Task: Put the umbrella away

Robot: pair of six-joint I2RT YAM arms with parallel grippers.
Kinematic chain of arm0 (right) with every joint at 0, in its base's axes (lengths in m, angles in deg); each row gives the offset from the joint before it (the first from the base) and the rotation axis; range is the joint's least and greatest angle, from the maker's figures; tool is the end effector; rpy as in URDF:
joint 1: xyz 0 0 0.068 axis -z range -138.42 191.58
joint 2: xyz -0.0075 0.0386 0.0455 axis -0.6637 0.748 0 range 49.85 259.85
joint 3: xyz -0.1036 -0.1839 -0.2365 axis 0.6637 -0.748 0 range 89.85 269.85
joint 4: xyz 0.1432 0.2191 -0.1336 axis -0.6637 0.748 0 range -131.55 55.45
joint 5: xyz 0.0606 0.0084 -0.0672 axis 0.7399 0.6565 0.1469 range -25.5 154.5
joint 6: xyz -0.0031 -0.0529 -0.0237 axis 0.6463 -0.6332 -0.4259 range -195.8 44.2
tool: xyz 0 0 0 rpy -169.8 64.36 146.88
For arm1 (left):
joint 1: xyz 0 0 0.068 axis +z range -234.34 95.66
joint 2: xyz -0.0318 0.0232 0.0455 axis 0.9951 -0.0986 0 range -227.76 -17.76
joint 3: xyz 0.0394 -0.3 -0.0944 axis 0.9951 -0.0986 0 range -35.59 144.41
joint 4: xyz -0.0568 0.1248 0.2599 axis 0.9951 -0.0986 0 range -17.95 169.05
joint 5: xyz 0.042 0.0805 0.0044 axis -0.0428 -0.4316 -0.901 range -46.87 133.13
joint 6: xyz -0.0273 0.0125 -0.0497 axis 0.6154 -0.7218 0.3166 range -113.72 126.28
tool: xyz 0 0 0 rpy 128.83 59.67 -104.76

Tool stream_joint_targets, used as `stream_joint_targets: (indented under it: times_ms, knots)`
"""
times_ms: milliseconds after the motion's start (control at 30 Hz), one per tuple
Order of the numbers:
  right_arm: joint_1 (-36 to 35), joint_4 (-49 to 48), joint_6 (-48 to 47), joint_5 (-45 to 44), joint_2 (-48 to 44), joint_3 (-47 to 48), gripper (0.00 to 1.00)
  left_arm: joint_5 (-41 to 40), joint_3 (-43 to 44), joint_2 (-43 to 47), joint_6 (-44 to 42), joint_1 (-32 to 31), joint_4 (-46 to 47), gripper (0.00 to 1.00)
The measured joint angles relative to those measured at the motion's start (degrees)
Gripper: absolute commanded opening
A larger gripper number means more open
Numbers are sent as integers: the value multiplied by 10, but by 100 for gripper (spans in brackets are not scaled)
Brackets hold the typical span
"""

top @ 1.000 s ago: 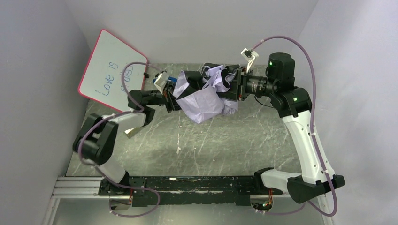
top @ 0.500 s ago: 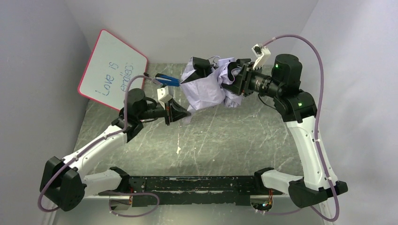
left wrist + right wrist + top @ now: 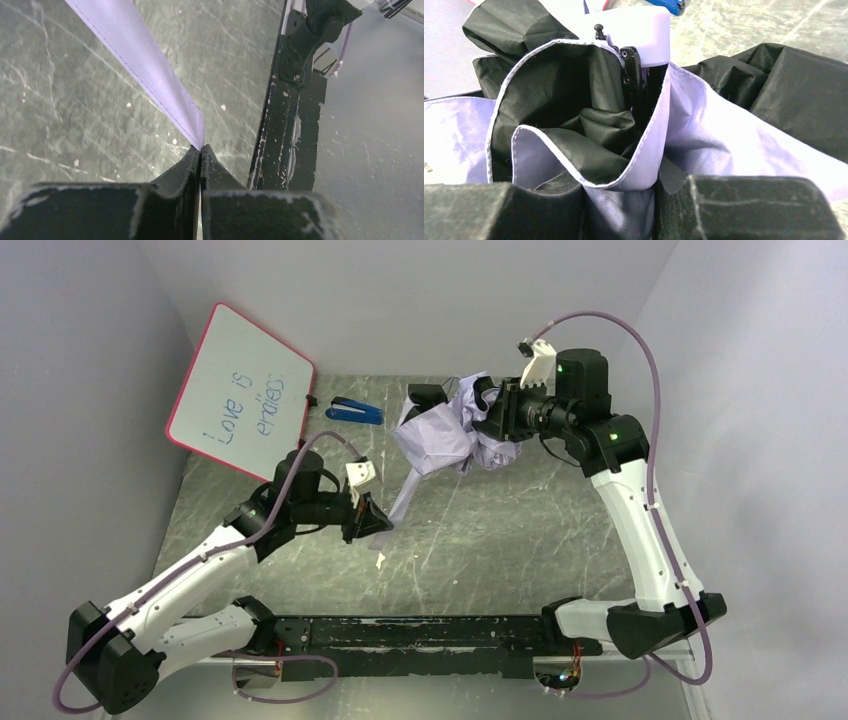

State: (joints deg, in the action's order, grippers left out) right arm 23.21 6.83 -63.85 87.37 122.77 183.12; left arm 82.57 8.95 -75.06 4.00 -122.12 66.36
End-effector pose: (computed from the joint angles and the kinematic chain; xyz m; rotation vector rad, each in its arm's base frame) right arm 0.2504 0.1002 0.5099 -0.3697 2.0672 0.7345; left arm 0.1690 -0.1643 0.3250 1.1224 1.7423 -1.0791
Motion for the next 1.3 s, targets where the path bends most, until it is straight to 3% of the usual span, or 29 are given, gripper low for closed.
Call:
stream_joint_targets:
  times_ms: [400,600,800,1067,1300]
  knots:
    - [-2,-1,-49,-65,11,-29,0,-63,37,33,0,-7,-96,5]
    - [-2,-55,-54,-91,-18,-85,0,-59,120,-38,-31,-7,-159,5]
    - [-3,-71,-26,-112,-17,-113,0,-3,131,-66,-20,-3,-167,5]
    - [-3,-38,29,-213,2,-67,0,13,123,-63,-2,34,-162,5]
    - [-2,-30,36,-244,11,-46,0,-18,123,-35,-2,74,-180,5]
